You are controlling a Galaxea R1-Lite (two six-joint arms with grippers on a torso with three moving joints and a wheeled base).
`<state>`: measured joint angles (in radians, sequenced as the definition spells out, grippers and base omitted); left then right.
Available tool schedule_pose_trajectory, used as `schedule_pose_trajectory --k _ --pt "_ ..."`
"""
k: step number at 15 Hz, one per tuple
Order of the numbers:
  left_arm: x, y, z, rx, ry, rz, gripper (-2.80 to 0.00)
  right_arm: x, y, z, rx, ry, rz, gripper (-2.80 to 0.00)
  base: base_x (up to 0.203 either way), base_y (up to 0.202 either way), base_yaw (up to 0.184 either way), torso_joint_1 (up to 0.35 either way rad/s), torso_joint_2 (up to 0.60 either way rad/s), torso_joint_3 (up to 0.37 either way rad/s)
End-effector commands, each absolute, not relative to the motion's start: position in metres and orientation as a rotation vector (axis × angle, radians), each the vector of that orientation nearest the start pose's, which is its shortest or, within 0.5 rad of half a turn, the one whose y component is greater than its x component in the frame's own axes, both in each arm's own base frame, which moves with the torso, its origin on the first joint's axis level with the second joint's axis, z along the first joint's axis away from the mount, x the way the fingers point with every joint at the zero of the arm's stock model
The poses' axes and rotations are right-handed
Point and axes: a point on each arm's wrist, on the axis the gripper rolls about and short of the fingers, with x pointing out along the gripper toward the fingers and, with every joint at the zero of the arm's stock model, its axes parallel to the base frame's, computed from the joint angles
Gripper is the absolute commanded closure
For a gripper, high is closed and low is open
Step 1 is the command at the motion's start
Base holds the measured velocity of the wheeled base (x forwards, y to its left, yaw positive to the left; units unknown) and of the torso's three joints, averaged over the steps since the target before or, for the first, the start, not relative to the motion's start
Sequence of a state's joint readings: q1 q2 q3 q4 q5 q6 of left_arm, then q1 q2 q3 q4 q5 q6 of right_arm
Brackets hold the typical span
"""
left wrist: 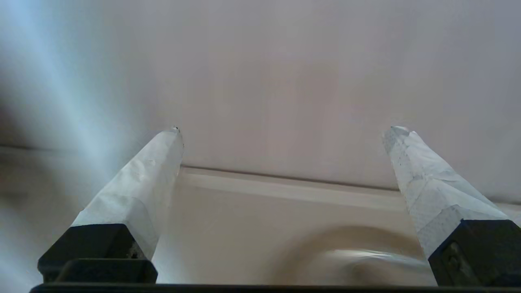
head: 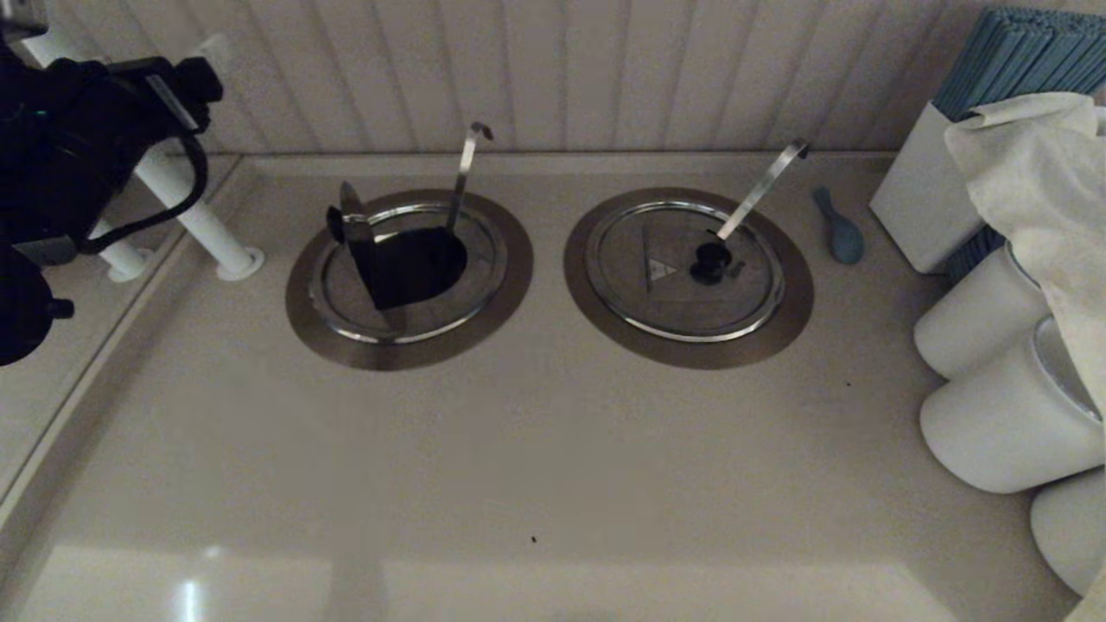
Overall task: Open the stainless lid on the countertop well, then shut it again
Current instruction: Stir with a spoon
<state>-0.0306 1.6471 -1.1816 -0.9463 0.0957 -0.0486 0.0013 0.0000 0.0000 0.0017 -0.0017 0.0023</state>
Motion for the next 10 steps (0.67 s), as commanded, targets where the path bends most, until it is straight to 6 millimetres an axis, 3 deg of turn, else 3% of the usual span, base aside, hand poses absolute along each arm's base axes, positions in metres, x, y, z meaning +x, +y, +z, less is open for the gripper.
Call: schedule_pose_trajectory --k 1,3,5,8,10 --pt "0.295 -0.034 0.344 -0.145 -0.475 -0.042 -2.8 -0.023 0.0 0.075 0.003 0.003 0.0 -2.8 0.0 0.0 0.0 0.0 0.0 0.0" --pt "0.285 -0.077 0.344 -0.252 -0.383 -0.182 -2.8 -0.023 0.0 0.075 0.002 0.003 0.0 -2.8 0.0 0.0 0.0 0.0 0.0 0.0" --pt "0.283 -0.127 0.327 -0.311 -0.258 -0.317 -2.8 -0.023 0.0 0.075 0.002 0.003 0.0 -2.8 0.0 0.0 0.0 0.0 0.0 0.0" --pt "0.324 -0.174 0.269 -0.304 -0.109 -0.278 -2.8 -0.023 0.0 0.075 0.003 0.003 0.0 -2.8 0.0 0.0 0.0 0.0 0.0 0.0" --pt "0.341 -0.188 0.249 -0.299 -0.114 -0.245 -2.8 -0.023 0.0 0.075 0.002 0.003 0.0 -2.8 0.0 0.0 0.0 0.0 0.0 0.0"
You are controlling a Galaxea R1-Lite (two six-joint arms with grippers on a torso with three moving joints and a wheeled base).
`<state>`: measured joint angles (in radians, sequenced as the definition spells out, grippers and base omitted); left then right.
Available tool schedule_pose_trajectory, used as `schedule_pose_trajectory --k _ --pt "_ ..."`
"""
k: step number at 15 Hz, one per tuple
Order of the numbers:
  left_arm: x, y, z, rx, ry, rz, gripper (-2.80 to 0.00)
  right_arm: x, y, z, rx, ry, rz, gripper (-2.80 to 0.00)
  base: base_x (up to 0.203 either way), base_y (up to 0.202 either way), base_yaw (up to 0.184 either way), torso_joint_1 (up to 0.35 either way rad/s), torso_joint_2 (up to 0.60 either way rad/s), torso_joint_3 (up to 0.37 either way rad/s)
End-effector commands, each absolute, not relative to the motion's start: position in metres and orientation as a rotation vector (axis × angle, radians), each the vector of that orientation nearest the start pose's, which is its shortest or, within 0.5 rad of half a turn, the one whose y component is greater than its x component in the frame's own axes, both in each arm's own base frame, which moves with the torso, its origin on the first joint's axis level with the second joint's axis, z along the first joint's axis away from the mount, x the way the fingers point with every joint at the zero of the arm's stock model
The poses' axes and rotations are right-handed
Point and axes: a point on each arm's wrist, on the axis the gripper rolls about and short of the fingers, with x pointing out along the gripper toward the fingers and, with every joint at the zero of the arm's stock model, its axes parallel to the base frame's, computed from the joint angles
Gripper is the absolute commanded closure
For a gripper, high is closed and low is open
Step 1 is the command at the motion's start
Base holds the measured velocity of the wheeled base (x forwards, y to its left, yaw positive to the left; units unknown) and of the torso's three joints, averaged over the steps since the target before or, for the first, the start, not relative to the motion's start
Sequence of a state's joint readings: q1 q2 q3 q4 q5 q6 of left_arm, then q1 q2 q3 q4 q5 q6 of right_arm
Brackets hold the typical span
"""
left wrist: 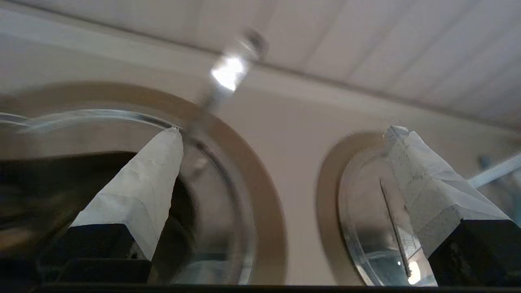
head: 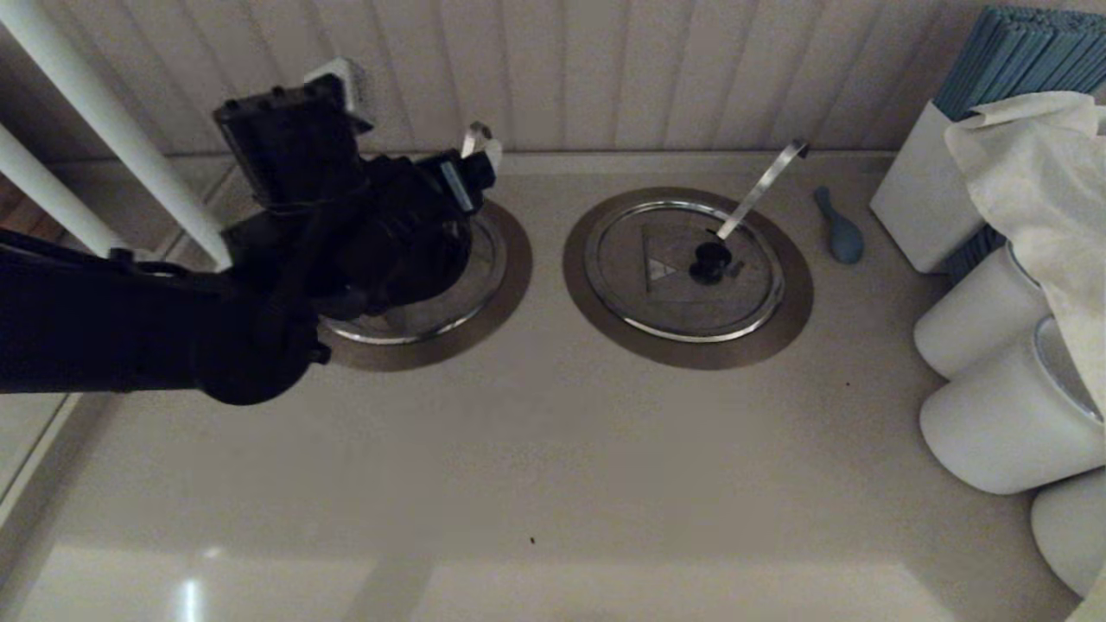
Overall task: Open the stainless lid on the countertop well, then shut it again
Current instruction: Stir with a spoon
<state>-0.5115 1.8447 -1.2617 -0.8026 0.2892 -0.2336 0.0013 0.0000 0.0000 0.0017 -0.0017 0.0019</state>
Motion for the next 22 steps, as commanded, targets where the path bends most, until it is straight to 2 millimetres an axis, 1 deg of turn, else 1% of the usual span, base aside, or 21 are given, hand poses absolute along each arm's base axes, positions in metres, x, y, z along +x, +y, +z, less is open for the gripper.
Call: schedule_pose_trajectory --k 1,2,3,5,7,8,9,10,11,12,13,14,16,17,19,20,22 --pt "0.345 -0.186 0.247 -0.265 -0.12 -0.224 -2.8 -0.023 0.0 0.075 0.002 0.003 0.0 -2.8 0.0 0.0 0.0 0.0 0.0 0.0" --pt "0.346 -0.183 0.246 -0.242 -0.12 -0.211 -2.8 -0.023 0.0 0.075 0.002 0.003 0.0 -2.8 0.0 0.0 0.0 0.0 0.0 0.0" --pt "0.351 -0.175 0.244 -0.194 -0.125 -0.161 -2.8 -0.023 0.0 0.075 0.002 0.003 0.0 -2.8 0.0 0.0 0.0 0.0 0.0 0.0" --pt "0.363 -0.141 0.25 -0.083 -0.151 0.015 -2.8 -0.023 0.0 0.075 0.003 0.003 0.0 -2.8 0.0 0.0 0.0 0.0 0.0 0.0" --pt "0.361 -0.105 0.265 -0.047 -0.165 0.122 -2.8 -0.023 0.0 0.075 0.003 0.003 0.0 -2.8 0.0 0.0 0.0 0.0 0.0 0.0" --pt "0.359 -0.092 0.27 -0.032 -0.14 0.156 -2.8 -0.023 0.0 0.075 0.003 0.003 0.0 -2.8 0.0 0.0 0.0 0.0 0.0 0.0" --pt "0.356 -0.086 0.28 -0.049 -0.153 0.161 -2.8 -0.023 0.0 0.075 0.002 0.003 0.0 -2.8 0.0 0.0 0.0 0.0 0.0 0.0" --pt "0.355 -0.087 0.285 -0.084 -0.17 0.153 -2.8 -0.023 0.0 0.075 0.002 0.003 0.0 -2.8 0.0 0.0 0.0 0.0 0.0 0.0" --pt "0.355 -0.096 0.289 -0.118 -0.186 0.128 -2.8 -0.023 0.0 0.075 0.002 0.003 0.0 -2.8 0.0 0.0 0.0 0.0 0.0 0.0" --pt "0.355 -0.11 0.291 -0.16 -0.194 0.089 -2.8 -0.023 0.0 0.075 0.002 0.003 0.0 -2.8 0.0 0.0 0.0 0.0 0.0 0.0" --pt "0.359 -0.125 0.282 -0.179 -0.173 0.054 -2.8 -0.023 0.0 0.075 0.002 0.003 0.0 -2.8 0.0 0.0 0.0 0.0 0.0 0.0" --pt "0.363 -0.136 0.272 -0.181 -0.154 0.032 -2.8 -0.023 0.0 0.075 0.003 0.003 0.0 -2.8 0.0 0.0 0.0 0.0 0.0 0.0" --pt "0.372 -0.149 0.248 -0.165 -0.115 -0.002 -2.8 -0.023 0.0 0.075 0.002 0.003 0.0 -2.8 0.0 0.0 0.0 0.0 0.0 0.0" --pt "0.374 -0.153 0.239 -0.153 -0.094 -0.051 -2.8 -0.023 0.0 0.075 0.003 0.003 0.0 -2.8 0.0 0.0 0.0 0.0 0.0 0.0" --pt "0.375 -0.155 0.231 -0.139 -0.068 -0.158 -2.8 -0.023 0.0 0.075 0.002 0.003 0.0 -2.8 0.0 0.0 0.0 0.0 0.0 0.0" --pt "0.379 -0.156 0.231 -0.134 -0.07 -0.205 -2.8 -0.023 0.0 0.075 0.002 0.003 0.0 -2.8 0.0 0.0 0.0 0.0 0.0 0.0" --pt "0.39 -0.158 0.241 -0.127 -0.114 -0.235 -2.8 -0.023 0.0 0.075 0.002 0.003 0.0 -2.8 0.0 0.0 0.0 0.0 0.0 0.0"
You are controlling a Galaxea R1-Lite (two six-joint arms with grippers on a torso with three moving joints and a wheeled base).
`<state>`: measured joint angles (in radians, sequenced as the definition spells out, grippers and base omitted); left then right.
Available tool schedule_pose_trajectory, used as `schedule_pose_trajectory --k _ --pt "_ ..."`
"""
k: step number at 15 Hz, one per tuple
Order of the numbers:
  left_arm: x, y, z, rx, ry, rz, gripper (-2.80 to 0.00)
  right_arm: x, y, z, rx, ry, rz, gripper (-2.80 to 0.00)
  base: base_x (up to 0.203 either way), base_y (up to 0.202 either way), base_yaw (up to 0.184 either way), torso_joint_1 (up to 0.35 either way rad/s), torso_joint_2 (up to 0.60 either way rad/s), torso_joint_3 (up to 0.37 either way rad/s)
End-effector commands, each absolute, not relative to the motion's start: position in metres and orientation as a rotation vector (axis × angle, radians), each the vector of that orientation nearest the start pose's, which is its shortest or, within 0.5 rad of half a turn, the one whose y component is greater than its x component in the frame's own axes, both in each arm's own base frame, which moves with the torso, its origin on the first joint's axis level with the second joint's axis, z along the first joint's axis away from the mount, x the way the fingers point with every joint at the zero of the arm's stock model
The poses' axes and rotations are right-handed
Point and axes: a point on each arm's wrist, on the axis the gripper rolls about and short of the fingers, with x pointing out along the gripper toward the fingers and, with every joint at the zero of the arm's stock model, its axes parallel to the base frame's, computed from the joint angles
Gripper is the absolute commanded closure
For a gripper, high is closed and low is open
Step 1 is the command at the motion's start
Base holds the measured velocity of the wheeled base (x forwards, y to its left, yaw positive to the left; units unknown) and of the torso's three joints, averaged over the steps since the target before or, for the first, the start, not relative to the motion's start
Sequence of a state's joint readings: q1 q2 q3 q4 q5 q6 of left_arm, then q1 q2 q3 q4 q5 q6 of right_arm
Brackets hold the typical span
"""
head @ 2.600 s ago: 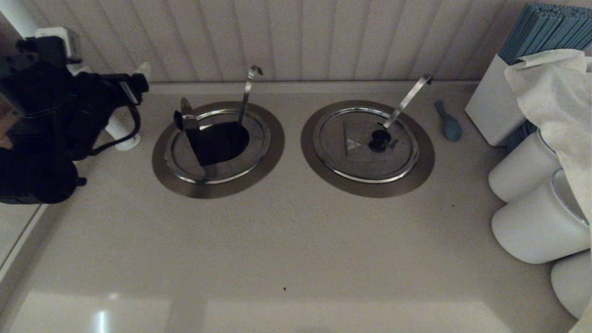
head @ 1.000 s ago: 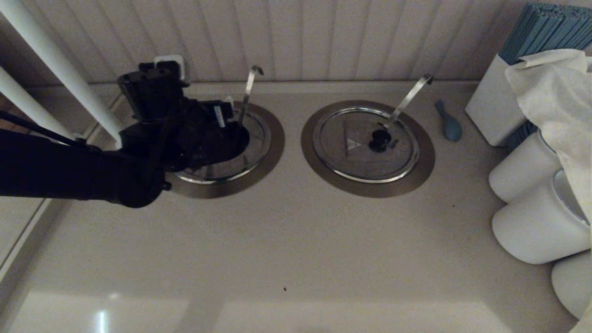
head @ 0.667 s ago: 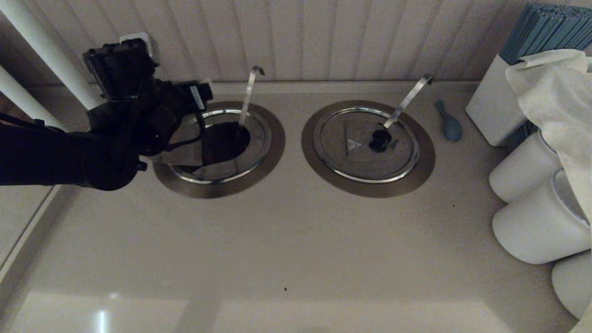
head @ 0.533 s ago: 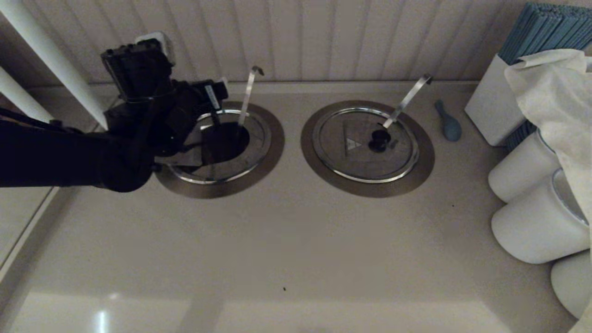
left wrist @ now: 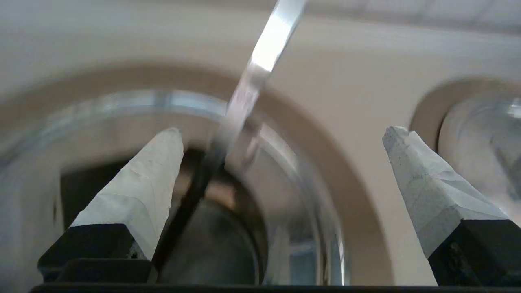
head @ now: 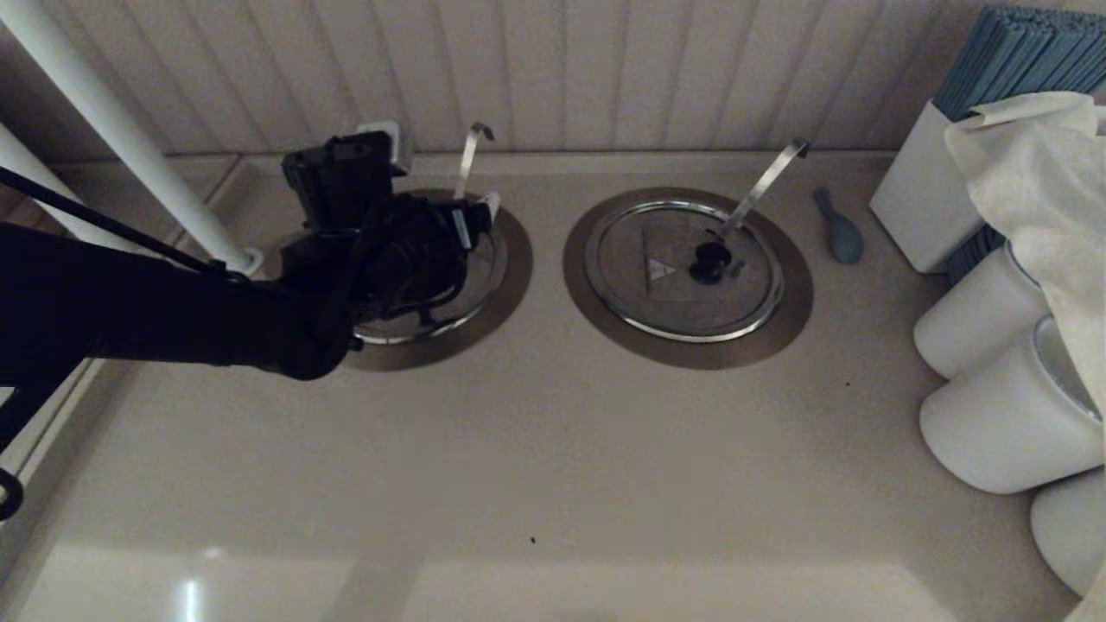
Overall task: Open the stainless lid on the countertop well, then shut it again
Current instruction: Stir with a spoon
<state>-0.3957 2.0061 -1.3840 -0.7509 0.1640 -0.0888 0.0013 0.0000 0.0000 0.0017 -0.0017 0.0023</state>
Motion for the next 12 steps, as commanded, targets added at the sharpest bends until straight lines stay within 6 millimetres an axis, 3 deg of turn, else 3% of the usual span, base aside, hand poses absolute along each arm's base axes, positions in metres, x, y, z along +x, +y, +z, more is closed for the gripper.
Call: schedule_pose_trajectory --k 1,8,12 --pt "0.398 -0.159 0.238 -0.108 -0.118 -0.233 -2.8 -0.023 0.0 0.075 0.002 0.003 0.0 -2.8 0.0 0.0 0.0 0.0 0.0 0.0" --pt "0.437 -0.161 0.221 -0.095 -0.158 -0.203 -2.8 -0.023 0.0 0.075 0.002 0.003 0.0 -2.8 0.0 0.0 0.0 0.0 0.0 0.0" --pt "0.446 -0.164 0.215 -0.099 -0.162 -0.202 -2.8 -0.023 0.0 0.075 0.003 0.003 0.0 -2.8 0.0 0.0 0.0 0.0 0.0 0.0"
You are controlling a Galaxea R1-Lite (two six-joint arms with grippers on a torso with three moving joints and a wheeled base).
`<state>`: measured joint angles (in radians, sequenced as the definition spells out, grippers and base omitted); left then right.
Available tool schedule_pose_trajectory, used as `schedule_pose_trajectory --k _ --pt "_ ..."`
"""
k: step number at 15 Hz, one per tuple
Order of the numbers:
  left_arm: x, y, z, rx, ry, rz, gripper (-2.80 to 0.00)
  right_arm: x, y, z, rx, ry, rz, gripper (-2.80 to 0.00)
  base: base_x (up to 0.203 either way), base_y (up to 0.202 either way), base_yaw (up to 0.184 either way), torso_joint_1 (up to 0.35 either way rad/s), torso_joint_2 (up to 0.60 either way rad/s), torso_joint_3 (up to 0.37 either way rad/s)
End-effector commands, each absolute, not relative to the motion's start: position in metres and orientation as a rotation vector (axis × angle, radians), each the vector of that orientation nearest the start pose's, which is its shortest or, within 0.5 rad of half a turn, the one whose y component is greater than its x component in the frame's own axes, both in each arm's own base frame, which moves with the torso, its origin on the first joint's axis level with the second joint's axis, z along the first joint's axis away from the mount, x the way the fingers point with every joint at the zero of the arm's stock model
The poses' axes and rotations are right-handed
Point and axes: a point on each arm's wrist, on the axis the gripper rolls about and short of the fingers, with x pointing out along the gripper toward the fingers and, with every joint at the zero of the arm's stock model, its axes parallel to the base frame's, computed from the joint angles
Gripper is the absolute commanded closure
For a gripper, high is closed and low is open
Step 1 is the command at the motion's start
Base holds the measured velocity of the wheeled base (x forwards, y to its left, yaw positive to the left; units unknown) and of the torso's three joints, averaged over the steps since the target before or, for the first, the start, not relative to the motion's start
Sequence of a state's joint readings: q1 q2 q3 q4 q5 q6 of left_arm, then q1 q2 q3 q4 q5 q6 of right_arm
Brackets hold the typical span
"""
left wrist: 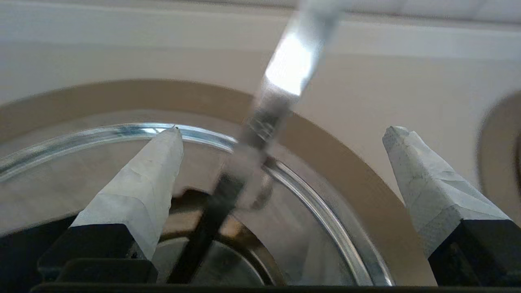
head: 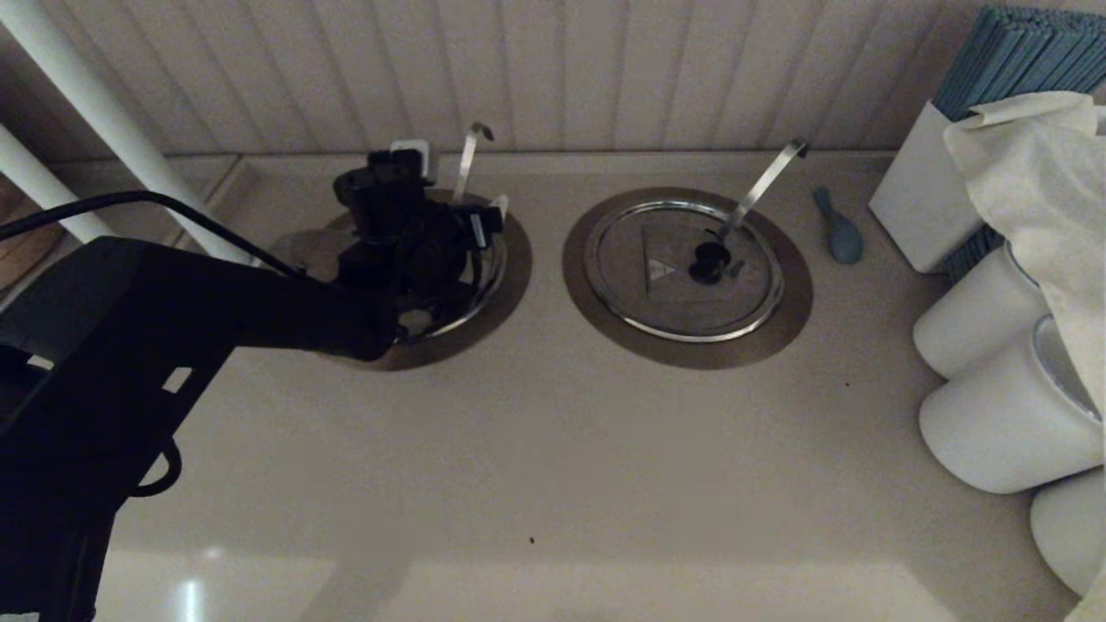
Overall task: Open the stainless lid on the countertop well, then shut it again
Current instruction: Stir with a spoon
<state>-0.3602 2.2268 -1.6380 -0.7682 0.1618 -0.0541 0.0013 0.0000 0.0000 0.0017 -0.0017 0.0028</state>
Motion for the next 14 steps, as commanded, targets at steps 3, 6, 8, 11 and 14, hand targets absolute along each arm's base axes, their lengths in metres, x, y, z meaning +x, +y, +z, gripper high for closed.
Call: schedule_pose_trajectory --k 3,6,8,11,14 --pt "0.46 -0.169 0.208 -0.114 -0.178 -0.19 -2.8 -0.023 0.0 0.075 0.002 0.003 0.0 -2.8 0.0 0.0 0.0 0.0 0.0 0.0" --pt "0.464 -0.168 0.21 -0.126 -0.197 -0.143 0.0 -0.023 0.0 0.075 0.003 0.003 0.0 -2.8 0.0 0.0 0.0 0.0 0.0 0.0" --pt "0.462 -0.166 0.215 -0.128 -0.206 -0.138 0.0 -0.023 0.0 0.075 0.003 0.003 0.0 -2.8 0.0 0.0 0.0 0.0 0.0 0.0" --pt "0.459 -0.161 0.225 -0.137 -0.224 -0.129 0.0 -0.023 0.0 0.075 0.002 0.003 0.0 -2.8 0.0 0.0 0.0 0.0 0.0 0.0" --pt "0.452 -0.158 0.24 -0.211 -0.252 -0.138 0.0 -0.023 0.0 0.075 0.002 0.003 0.0 -2.8 0.0 0.0 0.0 0.0 0.0 0.0"
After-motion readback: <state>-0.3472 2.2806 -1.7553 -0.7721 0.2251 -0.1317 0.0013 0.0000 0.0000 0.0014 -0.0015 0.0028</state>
